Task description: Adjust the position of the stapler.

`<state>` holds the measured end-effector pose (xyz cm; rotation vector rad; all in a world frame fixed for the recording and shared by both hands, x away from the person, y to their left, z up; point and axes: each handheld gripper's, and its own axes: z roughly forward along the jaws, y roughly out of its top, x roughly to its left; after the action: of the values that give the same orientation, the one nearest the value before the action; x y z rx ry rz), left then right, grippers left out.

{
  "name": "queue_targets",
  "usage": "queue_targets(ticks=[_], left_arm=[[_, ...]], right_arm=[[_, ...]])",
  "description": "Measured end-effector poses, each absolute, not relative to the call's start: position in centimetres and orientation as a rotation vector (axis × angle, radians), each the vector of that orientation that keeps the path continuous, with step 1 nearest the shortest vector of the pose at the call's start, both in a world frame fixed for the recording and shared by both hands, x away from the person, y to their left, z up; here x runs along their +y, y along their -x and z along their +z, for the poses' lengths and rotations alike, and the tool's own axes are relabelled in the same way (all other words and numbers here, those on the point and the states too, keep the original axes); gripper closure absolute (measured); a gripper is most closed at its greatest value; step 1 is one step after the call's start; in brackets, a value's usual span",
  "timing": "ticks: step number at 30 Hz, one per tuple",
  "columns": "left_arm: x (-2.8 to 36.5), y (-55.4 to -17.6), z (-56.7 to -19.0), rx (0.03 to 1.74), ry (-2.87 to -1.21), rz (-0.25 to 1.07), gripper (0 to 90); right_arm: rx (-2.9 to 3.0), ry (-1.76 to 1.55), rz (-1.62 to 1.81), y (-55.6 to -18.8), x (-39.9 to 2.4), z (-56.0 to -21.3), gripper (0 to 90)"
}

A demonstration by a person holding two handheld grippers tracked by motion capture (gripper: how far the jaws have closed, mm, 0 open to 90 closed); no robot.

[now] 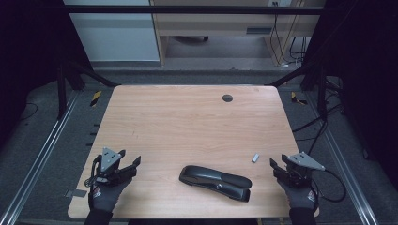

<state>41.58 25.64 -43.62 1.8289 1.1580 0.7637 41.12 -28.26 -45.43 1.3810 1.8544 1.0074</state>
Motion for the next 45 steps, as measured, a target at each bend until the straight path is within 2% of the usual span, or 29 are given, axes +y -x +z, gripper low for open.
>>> queue_targets(ticks=[9, 10, 15, 25, 35, 45], left_arm=[[24.6, -40.9, -43.2, 1.092, -1.853, 0.738, 38.0], [24.5, -40.7, -43.2, 1.082, -1.864, 0.733, 39.2], [24.2, -40.6, -43.6, 1.079, -1.881, 0.715, 43.0], [23.8, -40.7, -44.1, 1.082, -1.910, 0.713, 44.2], [24.0, -40.8, -44.2, 1.095, -1.916, 0.719, 44.9], [24.1, -40.8, -44.1, 1.102, -1.913, 0.720, 45.1]], right_arm=[[1.928, -1.296, 1.065, -40.6, -27.5, -44.8, 63.8], [1.970, -1.285, 1.101, -40.3, -26.9, -44.3, 68.7], [2.001, -1.217, 1.136, -39.7, -25.6, -43.2, 74.9], [2.048, -1.096, 1.270, -38.1, -23.7, -40.9, 87.7], [2.132, -1.013, 1.342, -37.2, -21.2, -40.5, 90.0], [2.243, -0.966, 1.385, -36.3, -18.9, -41.7, 90.0]])
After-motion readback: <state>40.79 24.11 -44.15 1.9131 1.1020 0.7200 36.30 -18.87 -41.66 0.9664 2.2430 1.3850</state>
